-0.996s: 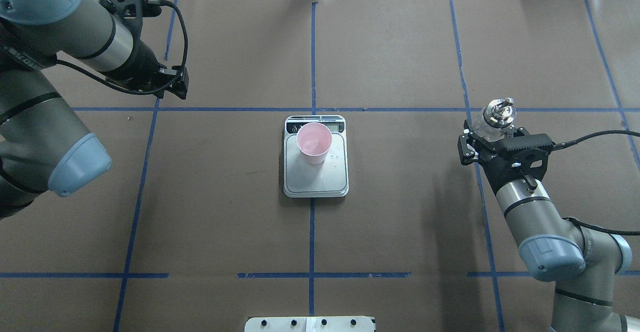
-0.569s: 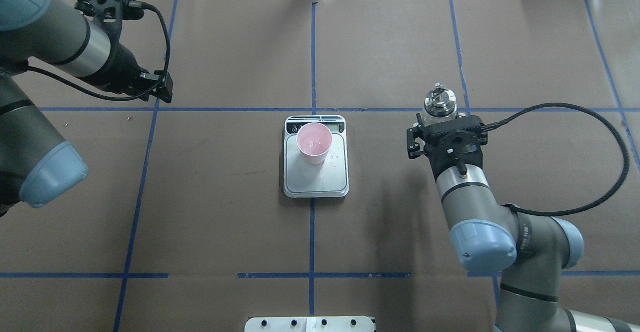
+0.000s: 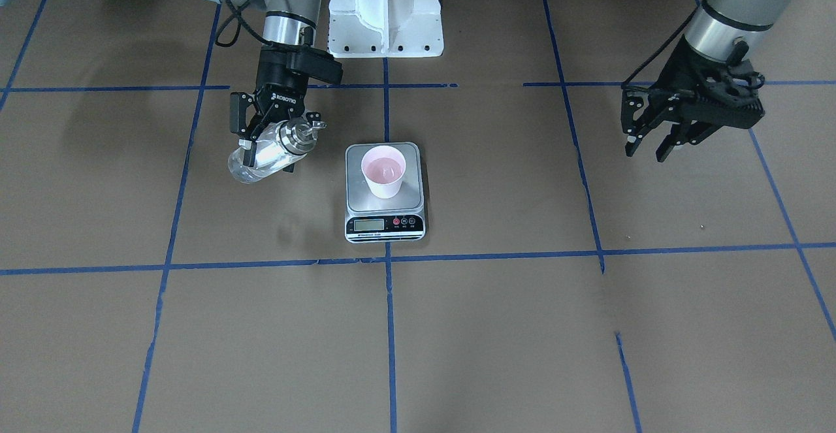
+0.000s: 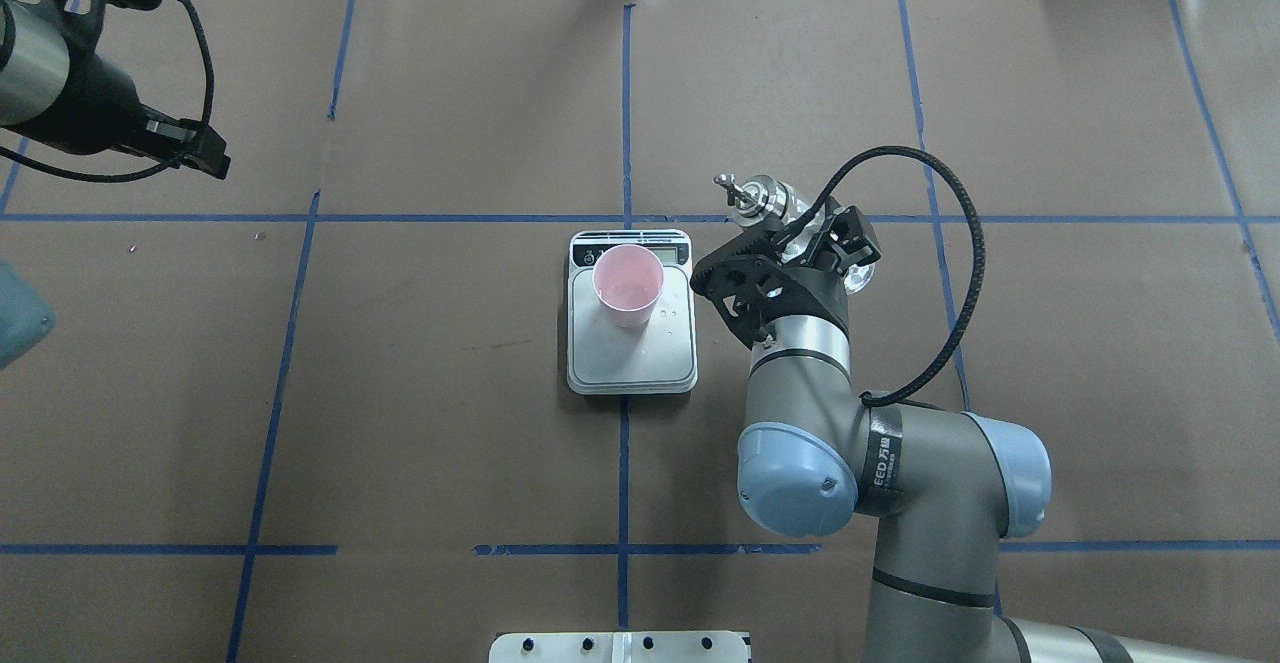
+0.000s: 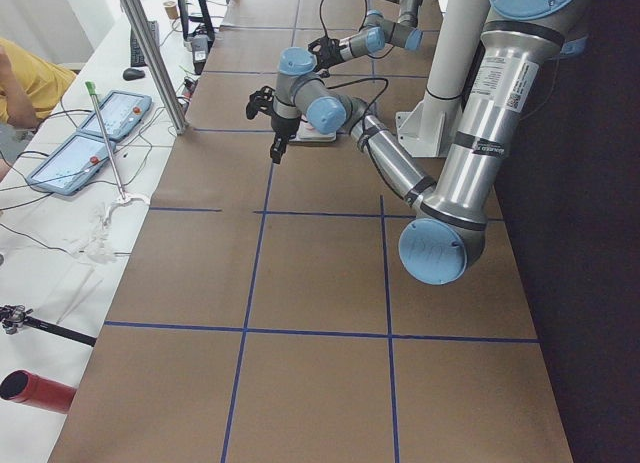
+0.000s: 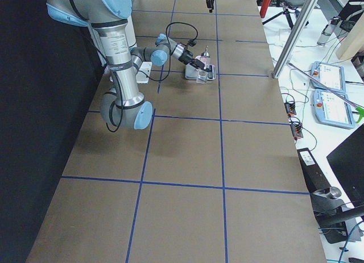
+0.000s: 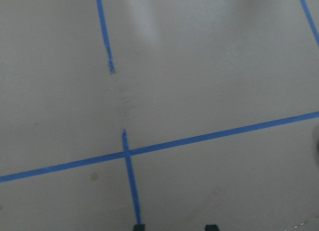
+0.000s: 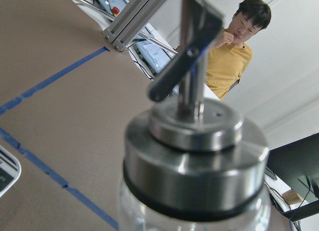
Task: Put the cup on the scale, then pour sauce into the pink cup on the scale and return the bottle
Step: 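Carry the glass bottle with the right gripper toward the pink cup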
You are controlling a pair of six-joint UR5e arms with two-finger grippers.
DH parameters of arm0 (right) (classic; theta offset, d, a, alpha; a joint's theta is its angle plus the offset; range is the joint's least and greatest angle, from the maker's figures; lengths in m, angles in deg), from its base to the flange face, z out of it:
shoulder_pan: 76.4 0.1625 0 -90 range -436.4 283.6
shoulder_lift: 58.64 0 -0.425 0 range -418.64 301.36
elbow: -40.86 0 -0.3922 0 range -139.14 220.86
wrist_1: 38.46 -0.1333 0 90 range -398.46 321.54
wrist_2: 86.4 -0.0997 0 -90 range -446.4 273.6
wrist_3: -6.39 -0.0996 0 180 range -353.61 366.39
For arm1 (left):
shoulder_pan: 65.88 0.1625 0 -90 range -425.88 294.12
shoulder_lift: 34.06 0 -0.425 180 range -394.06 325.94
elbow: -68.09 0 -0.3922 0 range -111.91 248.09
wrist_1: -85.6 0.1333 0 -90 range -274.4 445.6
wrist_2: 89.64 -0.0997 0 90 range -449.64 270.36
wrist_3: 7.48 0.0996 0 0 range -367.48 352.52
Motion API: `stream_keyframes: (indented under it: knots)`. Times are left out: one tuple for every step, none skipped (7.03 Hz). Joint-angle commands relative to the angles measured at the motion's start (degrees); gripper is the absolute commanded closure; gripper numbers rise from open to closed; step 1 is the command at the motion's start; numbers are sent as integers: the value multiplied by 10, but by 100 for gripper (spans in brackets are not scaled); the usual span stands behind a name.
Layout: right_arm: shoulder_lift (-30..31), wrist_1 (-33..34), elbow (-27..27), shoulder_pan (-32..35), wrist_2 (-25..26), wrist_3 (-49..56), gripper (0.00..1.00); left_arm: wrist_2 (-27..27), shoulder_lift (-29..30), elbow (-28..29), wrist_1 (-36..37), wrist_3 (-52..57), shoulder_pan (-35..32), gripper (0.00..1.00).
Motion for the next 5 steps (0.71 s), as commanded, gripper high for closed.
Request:
stream_keyframes:
  knots:
    - [-16, 81, 1, -17, 8, 38, 100, 0, -8, -3, 0, 14, -7, 49]
    - [-36, 111, 2, -17, 25, 92, 100, 0, -8, -3, 0, 14, -7, 49]
    - [-37, 134, 6, -18, 28, 102, 100, 0, -8, -3, 0, 14, -7, 49]
    - [-39, 152, 8, -18, 30, 124, 100, 0, -8, -3, 0, 14, -7, 49]
    - [-42, 157, 9, -18, 33, 158, 100, 0, -8, -3, 0, 14, -7, 49]
